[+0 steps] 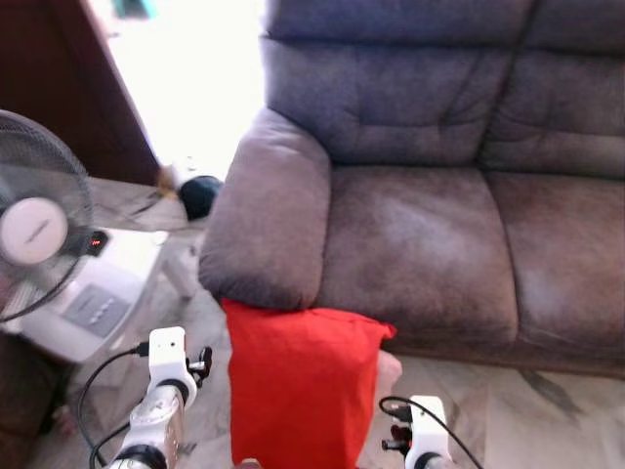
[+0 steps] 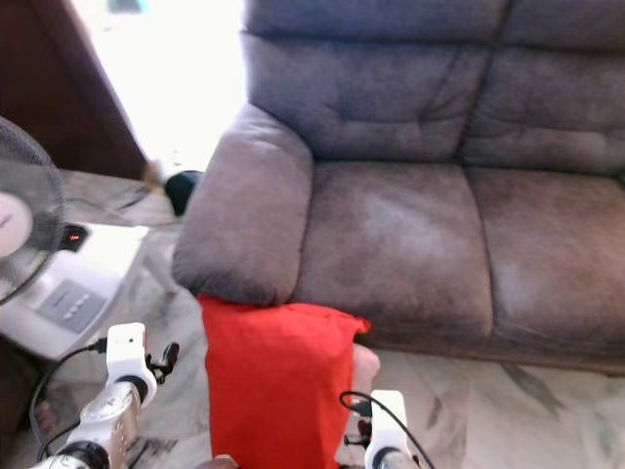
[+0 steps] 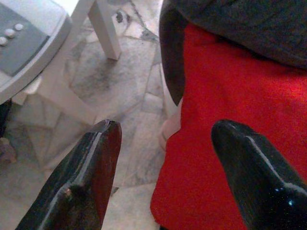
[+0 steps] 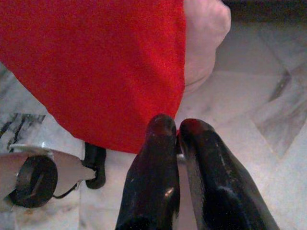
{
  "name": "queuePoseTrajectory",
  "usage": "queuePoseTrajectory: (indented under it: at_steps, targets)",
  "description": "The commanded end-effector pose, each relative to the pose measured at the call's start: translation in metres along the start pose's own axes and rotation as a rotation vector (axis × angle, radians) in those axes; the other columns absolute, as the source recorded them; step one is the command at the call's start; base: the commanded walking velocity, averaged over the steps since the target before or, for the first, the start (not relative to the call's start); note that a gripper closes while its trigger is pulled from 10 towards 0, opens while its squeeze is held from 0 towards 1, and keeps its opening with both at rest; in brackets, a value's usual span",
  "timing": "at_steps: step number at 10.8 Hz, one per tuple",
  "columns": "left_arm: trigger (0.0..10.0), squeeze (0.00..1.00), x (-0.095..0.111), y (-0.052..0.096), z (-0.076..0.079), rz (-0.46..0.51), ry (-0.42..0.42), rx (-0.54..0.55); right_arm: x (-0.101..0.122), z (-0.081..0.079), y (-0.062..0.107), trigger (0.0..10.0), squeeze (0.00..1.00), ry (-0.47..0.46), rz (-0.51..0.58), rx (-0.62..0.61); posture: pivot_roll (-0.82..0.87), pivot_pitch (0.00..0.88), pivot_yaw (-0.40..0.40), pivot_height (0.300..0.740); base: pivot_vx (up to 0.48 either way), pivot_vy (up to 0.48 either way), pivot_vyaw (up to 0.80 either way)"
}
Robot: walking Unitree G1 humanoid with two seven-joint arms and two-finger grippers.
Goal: Move the pillow to the sofa from floor
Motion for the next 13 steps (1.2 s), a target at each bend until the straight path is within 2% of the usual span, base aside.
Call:
queuePoseTrajectory:
  at_steps: [1, 7, 13]
  targets:
    - [10.0, 0.0, -0.0085, 0.0036, -0.0059, -0.028, -0.003, 0.019, -0.0113, 0.0009, 0.0028, 10.0, 0.0, -0.005, -0.03, -0.003, 0.14, 0.169, 0.024, 0.74, 0.0, 0.0, 0.0]
    - [10.0, 0.0, -0.0128, 0.0053, -0.0059, -0.035, 0.009, 0.021, -0.0075, 0.0033, 0.0028, 10.0, 0.0, -0.026, 0.007, -0.027, 0.14, 0.18, 0.019, 0.74, 0.0, 0.0, 0.0]
    - [10.0, 0.0, -0.0161, 0.0074, -0.0113, -0.045, 0.02, 0.046, -0.0079, 0.0044, 0.0029, 10.0, 0.0, -0.005, 0.001, -0.02, 0.14, 0.185, 0.014, 0.74, 0.0, 0.0, 0.0]
Point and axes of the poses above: a point about 5 cm out from each wrist's last joint towards the gripper, its own y axis pointing back from the gripper into the wrist, its own x axis along the axis of the wrist's last joint, z = x × y, the point moved 1 cm from there along -y, pointing out of the wrist towards the gripper, and after that the axes turned 14 degrees about y, right-handed, at the moved point
